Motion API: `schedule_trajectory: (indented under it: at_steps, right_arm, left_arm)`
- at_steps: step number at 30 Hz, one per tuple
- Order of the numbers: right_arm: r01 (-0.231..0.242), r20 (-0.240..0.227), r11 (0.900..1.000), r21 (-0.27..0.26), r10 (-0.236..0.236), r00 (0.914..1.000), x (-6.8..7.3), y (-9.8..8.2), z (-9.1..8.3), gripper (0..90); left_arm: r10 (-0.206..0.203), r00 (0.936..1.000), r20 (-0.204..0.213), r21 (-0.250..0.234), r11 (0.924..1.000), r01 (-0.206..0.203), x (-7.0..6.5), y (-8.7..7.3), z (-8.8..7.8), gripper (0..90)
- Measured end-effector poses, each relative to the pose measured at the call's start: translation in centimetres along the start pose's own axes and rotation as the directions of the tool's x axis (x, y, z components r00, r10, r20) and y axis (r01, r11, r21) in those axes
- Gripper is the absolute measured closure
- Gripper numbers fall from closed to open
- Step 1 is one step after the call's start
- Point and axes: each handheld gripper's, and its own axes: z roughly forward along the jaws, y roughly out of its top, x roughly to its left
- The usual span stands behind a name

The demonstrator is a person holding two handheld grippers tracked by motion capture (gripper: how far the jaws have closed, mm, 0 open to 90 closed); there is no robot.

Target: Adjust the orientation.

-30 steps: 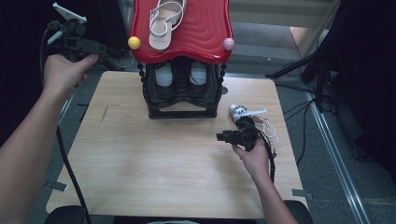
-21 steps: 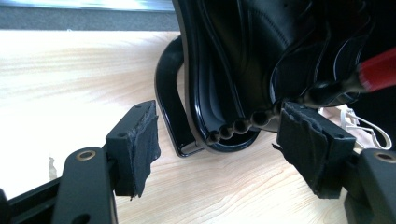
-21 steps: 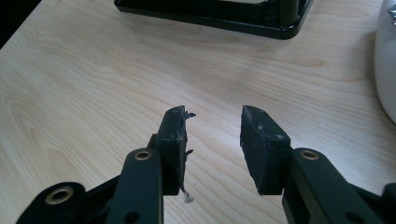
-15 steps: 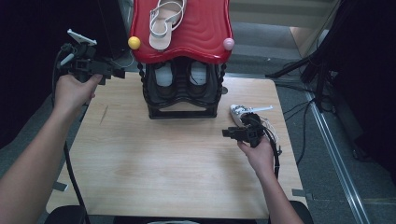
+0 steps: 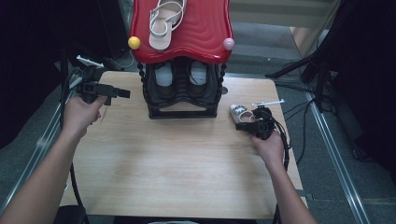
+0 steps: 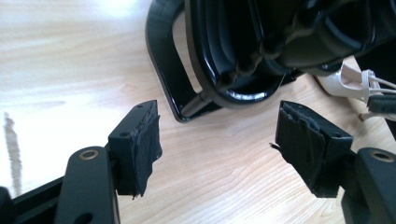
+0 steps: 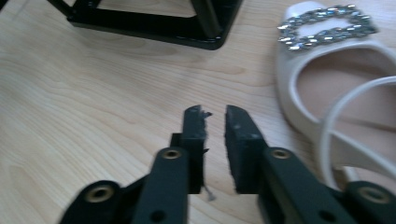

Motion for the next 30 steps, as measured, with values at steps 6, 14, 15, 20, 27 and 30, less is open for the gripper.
schedule_trajectory:
  at_steps: [6,14,15,20,27,30]
  right_arm:
    - [-0.008,0.029,1.0,0.014,0.008,0.9995,-1.5,0.4,-0.6,90.0]
    - [-0.028,0.061,0.999,0.017,0.027,0.9978,-3.4,0.7,-2.2,90.0]
    - [-0.032,0.069,0.999,0.017,0.031,0.9971,-3.6,0.8,-2.4,90.0]
    - [-0.06,0.065,0.998,0.013,0.059,0.9961,-4.9,0.9,-3.5,90.0]
    - [-0.074,0.115,0.997,-0.014,0.076,0.9905,-6.4,2.0,-5.2,90.0]
    - [-0.096,0.127,0.995,-0.033,0.099,0.987,-7.3,2.3,-5.8,90.0]
  left_arm:
    - [0.0,1.0,0.004,0.012,0.9999,0.0,-0.6,-2.0,1.6,31.1]
    - [0.034,0.9992,0.022,0.027,0.999,-0.035,-1.5,-4.1,2.8,31.1]
    - [0.032,0.9992,0.024,0.028,0.9991,-0.033,-1.5,-4.3,2.9,31.2]
    - [0.043,0.9985,0.034,0.038,0.9983,-0.044,-1.8,-5.1,3.4,31.2]
    - [0.056,0.9969,0.056,0.031,0.9979,-0.058,-2.3,-6.3,3.9,31.4]
    - [0.065,0.9967,0.049,0.036,0.9971,-0.067,-2.4,-6.7,4.2,31.4]
